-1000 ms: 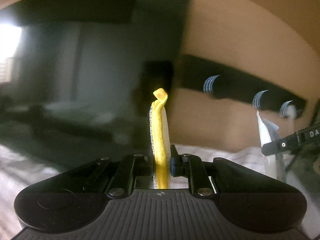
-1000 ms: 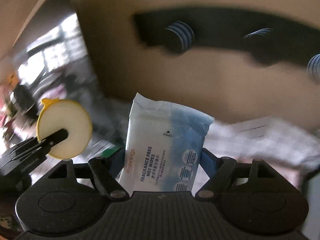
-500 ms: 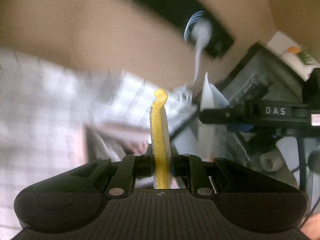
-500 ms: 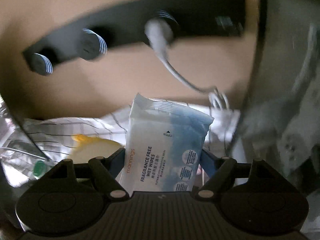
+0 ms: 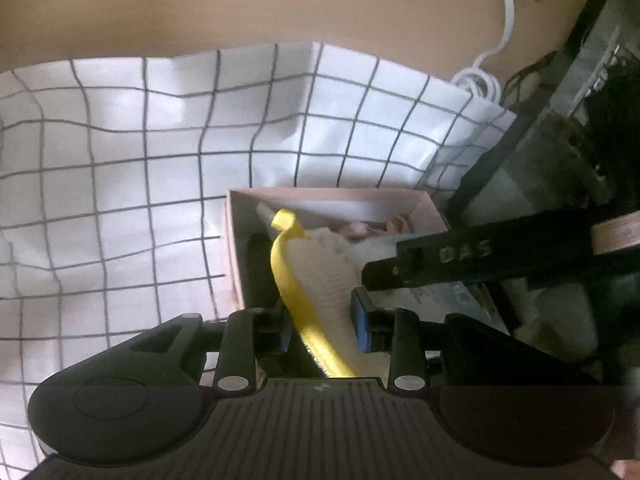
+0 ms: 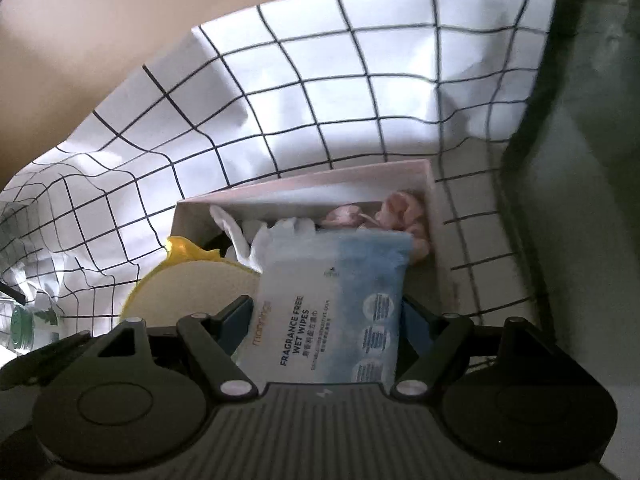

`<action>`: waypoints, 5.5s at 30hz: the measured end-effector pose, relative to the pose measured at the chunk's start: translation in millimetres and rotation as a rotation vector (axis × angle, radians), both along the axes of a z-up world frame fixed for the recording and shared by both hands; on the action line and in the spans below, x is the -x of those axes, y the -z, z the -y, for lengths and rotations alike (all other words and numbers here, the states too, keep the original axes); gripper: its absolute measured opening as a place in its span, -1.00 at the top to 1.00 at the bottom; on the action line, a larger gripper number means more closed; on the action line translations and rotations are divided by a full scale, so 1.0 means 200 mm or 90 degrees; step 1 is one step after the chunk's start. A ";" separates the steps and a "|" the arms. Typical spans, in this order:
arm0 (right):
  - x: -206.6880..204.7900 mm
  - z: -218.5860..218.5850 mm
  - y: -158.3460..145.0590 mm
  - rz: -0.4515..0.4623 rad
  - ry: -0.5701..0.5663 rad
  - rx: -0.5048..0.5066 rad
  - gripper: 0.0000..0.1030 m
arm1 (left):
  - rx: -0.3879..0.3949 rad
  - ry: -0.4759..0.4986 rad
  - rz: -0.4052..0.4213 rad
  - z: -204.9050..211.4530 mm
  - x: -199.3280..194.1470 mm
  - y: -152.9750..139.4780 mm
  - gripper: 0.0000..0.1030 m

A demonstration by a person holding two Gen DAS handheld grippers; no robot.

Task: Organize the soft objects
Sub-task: 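Open both tools to drop the sponge and wipes into the pink box, then move both open tools back to the second yellow-rimmed glitter sponge, then grasp the glitter sponge edge with the right tool, then lift the glitter sponge and carry it over the pink box with the right tool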

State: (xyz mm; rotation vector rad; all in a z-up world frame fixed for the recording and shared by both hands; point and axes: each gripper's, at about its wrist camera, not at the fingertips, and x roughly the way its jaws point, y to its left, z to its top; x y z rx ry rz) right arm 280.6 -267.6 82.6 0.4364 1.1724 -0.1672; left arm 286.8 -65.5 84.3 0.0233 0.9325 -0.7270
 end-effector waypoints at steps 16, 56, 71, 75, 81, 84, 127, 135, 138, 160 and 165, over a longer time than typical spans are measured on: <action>0.13 -0.06 -0.30 0.137 -0.010 0.085 -0.54 | 0.013 -0.011 -0.006 -0.01 -0.03 -0.01 0.58; 0.50 -0.17 -0.23 0.181 -0.014 0.069 -0.56 | 0.180 -0.110 0.097 -0.53 0.13 -0.36 0.59; -0.54 -1.00 -0.04 0.004 -0.333 0.085 -0.56 | 0.127 -0.320 0.005 -1.37 0.29 0.05 0.59; -0.65 -1.05 0.10 -0.019 -0.376 0.134 -0.56 | 0.127 -0.340 -0.024 -1.49 0.35 0.13 0.59; -0.75 -0.95 0.24 -0.039 -0.353 0.062 -0.56 | 0.142 -0.327 -0.058 -1.49 0.38 0.21 0.59; -0.75 -0.95 0.26 -0.028 -0.361 0.046 -0.59 | 0.141 -0.301 -0.061 -1.41 0.34 0.22 0.59; -0.67 -1.09 0.10 -0.067 -0.545 -0.259 -0.33 | 0.186 -0.254 -0.117 -1.14 -0.11 0.45 0.62; -0.67 -1.20 0.17 -0.113 -0.534 -0.154 0.24 | 0.177 -0.253 -0.115 -1.13 -0.10 0.44 0.63; -0.67 -1.18 0.21 -0.132 -0.525 -0.144 0.63 | 0.181 -0.265 -0.116 -1.15 -0.08 0.44 0.66; 0.00 -0.92 -0.87 0.262 -0.454 -0.146 0.71 | 0.196 -0.342 0.119 -1.24 0.33 -0.33 0.65; 0.23 -0.81 -0.99 0.305 -0.424 -0.118 0.71 | 0.220 -0.236 0.131 -0.98 0.36 -0.44 0.65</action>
